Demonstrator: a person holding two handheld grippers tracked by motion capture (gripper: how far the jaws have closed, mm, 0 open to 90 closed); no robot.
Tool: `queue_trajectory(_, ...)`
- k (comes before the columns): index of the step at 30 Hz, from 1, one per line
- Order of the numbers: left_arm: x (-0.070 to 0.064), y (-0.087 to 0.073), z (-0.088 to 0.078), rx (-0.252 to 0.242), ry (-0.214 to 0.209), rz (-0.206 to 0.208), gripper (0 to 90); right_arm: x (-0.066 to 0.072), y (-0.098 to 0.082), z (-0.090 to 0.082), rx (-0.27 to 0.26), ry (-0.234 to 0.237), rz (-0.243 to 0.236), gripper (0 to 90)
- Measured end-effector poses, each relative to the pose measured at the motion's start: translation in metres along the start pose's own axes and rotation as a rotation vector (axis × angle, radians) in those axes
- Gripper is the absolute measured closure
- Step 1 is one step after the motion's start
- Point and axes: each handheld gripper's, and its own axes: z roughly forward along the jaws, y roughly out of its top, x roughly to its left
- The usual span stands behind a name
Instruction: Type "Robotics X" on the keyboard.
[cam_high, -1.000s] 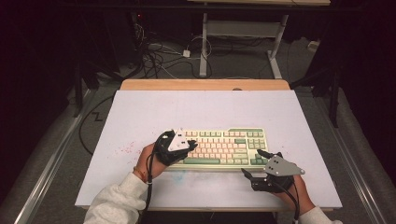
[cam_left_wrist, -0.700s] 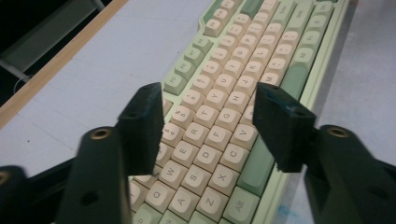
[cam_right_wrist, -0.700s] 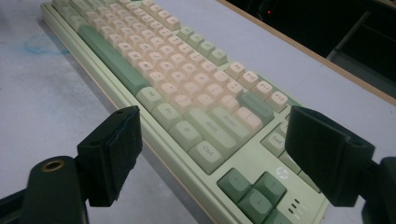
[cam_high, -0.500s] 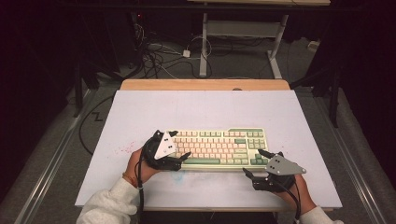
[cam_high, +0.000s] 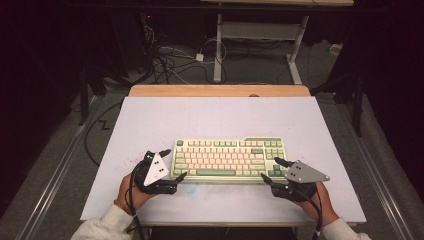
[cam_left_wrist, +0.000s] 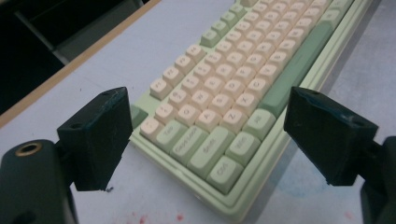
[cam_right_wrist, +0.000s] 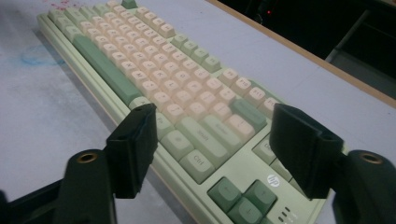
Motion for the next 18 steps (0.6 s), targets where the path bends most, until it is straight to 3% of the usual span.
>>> queue_trajectory(5, -0.002, -0.012, -0.01, 0.018, 0.007, -0.018, 14.6, -0.003, 0.008, 0.004, 0.013, 0.025, -0.004, 63.6)
queue_trajectory(11, -0.003, -0.022, -0.02, 0.032, 0.018, -0.038, 14.6, -0.007, 0.019, 0.015, 0.048, 0.072, 0.004, 83.6)
queue_trajectory(14, -0.003, -0.026, -0.022, 0.043, 0.015, -0.047, 14.6, -0.008, 0.023, 0.023, 0.067, 0.091, 0.009, 90.0)
queue_trajectory(18, -0.004, -0.028, -0.022, 0.052, 0.015, -0.049, 14.6, -0.007, 0.031, 0.036, 0.095, 0.111, -0.011, 90.0)
